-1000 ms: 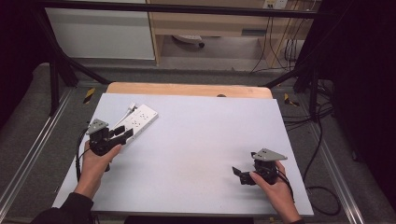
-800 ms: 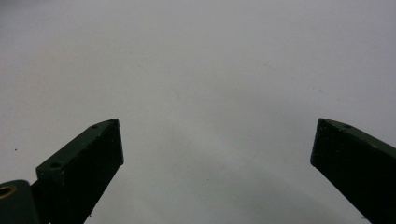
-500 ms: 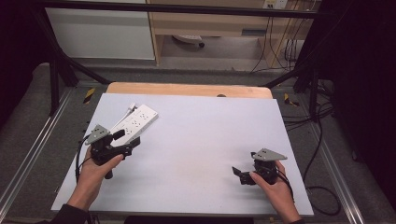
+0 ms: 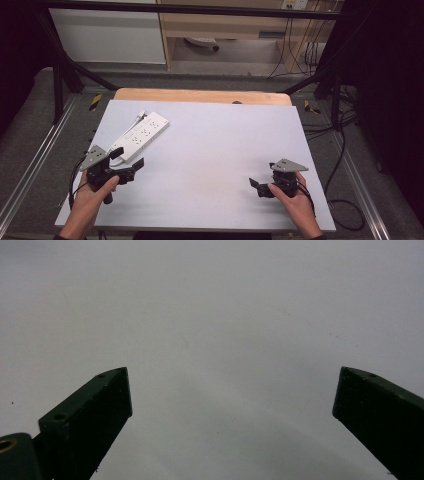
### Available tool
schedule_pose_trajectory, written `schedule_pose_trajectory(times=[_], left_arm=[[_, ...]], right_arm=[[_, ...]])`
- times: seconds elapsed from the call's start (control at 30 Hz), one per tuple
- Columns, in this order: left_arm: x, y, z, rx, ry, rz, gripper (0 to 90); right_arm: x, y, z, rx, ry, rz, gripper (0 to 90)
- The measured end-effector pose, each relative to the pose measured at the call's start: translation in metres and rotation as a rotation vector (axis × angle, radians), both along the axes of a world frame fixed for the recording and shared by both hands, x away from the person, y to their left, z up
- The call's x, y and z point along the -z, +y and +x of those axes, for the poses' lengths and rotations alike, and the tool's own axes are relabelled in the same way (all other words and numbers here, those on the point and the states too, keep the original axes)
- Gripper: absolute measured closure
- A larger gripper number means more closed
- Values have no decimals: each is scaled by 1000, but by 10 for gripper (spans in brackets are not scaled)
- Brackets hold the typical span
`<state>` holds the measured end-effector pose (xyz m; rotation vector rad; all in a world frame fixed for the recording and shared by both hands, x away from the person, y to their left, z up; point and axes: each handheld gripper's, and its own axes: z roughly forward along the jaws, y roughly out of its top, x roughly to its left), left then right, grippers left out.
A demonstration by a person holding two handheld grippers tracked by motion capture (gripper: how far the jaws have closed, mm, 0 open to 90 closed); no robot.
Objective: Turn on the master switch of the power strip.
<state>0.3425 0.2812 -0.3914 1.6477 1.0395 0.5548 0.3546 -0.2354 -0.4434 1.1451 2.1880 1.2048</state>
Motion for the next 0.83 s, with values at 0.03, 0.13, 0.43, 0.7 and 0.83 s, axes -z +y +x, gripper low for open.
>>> schedule_pose_trajectory(times=[0.03, 0.13, 0.43, 0.7, 0.83], left_arm=[[0, 2, -2, -6, 0, 1, 96], [2, 8, -5, -32, -2, -8, 95], [17, 22, -17, -54, -2, -9, 94], [31, 25, -24, -48, 10, 24, 103], [35, 20, -22, -35, 33, 30, 103]], right_arm=[[0, 0, 0, 1, 0, 1, 29], [0, -1, 0, 5, 1, 1, 29], [0, -5, 2, 31, -7, -11, 30], [8, -9, 9, 81, 29, -67, 33], [17, -9, 15, 123, 88, -123, 26]])
